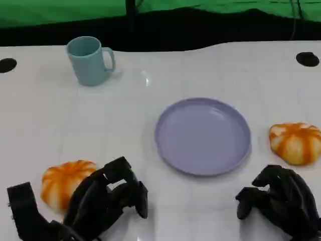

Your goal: Grasp the bread from the table and place it into the plate.

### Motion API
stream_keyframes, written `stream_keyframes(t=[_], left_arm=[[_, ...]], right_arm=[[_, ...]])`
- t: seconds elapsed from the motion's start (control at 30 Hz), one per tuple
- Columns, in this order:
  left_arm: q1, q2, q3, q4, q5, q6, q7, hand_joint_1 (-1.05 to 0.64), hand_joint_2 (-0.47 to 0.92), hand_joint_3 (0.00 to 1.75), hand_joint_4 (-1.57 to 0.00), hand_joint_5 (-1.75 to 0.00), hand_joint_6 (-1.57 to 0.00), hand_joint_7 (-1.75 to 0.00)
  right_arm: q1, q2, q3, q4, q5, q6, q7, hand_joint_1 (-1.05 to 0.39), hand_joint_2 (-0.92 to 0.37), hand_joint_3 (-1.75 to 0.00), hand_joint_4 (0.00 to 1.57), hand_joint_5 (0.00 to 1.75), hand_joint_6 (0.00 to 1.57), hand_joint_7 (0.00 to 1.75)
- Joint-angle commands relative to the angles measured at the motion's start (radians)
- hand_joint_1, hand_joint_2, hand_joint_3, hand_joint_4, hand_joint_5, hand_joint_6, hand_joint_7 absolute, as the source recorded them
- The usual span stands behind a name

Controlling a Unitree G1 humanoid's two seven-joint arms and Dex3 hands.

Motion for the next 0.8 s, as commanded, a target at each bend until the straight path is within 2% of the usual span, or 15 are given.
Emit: stream_keyframes(t=[0.03, 0.8], left_arm=[[0.001, 0.011, 0.004, 0.000, 0.006, -0.013, 0.004, -0.71, 0.92, 0.09, -0.82, -1.75, -0.73, -1.37], [0.014, 0.018, 0.002, -0.024, -0.002, 0.007, 0.003, -0.70, 0.92, 0.08, -0.82, -1.75, -0.71, -1.39]], right_arm=[[0.006, -0.015, -0.003, -0.005, 0.000, 0.001, 0.000, -1.05, -0.79, 0.00, 1.49, 0.83, 1.57, 0.30], [0.006, -0.013, -0.002, -0.004, 0.001, -0.004, 0.009, -1.05, -0.79, 0.00, 1.51, 0.81, 1.57, 0.30]])
